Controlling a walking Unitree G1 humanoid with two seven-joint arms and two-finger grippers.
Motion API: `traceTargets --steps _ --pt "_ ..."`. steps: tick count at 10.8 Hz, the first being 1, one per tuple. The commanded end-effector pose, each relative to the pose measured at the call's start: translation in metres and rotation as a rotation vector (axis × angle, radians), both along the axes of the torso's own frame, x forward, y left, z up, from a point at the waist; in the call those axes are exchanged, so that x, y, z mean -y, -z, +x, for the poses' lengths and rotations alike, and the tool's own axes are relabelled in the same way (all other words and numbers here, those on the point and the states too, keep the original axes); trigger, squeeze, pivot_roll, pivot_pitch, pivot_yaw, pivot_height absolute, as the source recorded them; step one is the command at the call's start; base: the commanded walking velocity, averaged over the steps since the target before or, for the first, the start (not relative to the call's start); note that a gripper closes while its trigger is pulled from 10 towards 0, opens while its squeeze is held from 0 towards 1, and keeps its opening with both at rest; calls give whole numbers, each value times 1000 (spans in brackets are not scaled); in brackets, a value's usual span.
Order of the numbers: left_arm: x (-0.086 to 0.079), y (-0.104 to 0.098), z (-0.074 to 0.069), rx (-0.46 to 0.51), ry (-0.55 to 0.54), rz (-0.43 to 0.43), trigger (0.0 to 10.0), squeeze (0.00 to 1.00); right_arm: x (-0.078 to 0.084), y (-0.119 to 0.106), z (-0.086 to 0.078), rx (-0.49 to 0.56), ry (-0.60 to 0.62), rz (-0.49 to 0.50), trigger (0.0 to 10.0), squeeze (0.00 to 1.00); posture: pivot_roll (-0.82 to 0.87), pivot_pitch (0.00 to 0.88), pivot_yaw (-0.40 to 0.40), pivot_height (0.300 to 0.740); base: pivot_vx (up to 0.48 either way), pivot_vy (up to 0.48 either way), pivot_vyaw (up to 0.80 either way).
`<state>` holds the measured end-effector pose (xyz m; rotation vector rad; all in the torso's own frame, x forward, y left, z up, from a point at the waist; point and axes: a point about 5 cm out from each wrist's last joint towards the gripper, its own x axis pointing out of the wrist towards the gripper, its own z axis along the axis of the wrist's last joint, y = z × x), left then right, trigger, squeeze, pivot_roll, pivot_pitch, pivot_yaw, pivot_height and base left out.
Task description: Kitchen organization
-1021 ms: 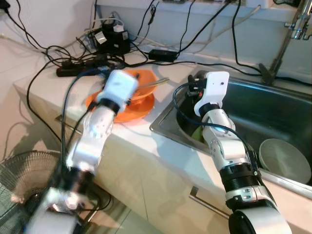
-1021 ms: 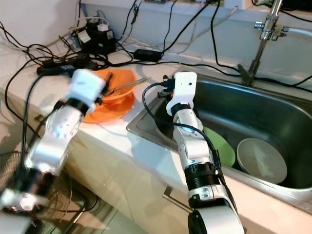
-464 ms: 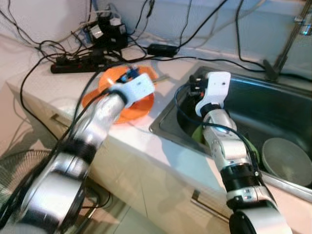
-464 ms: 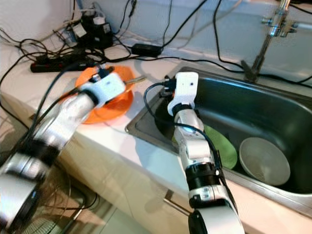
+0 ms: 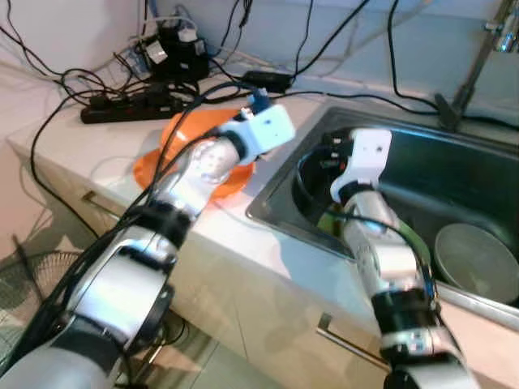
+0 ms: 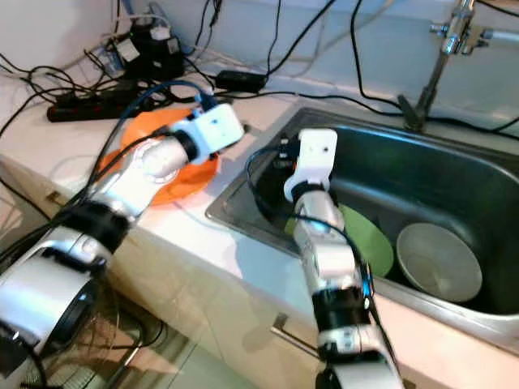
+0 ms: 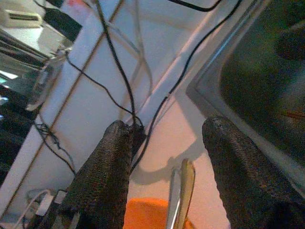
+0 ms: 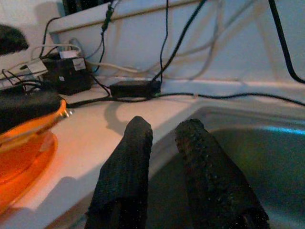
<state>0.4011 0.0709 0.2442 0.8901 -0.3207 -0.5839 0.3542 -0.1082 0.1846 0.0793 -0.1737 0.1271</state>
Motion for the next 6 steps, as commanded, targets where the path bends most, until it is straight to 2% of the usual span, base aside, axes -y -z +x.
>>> traceTargets --steps 1,2,6 --pt "0 -4 2 1 -5 22 10000 0 -3 -3 -3 4 -12 -3 10000 0 111 108 103 740 0 0 0" --pt "0 -3 5 -3 -31 60 10000 0 -4 -1 -6 -3 -16 -4 10000 0 105 117 104 740 0 0 0" --pt "-1 -5 13 -20 -130 63 10000 0 0 3 -14 -30 0 -8 10000 0 76 144 107 740 0 0 0"
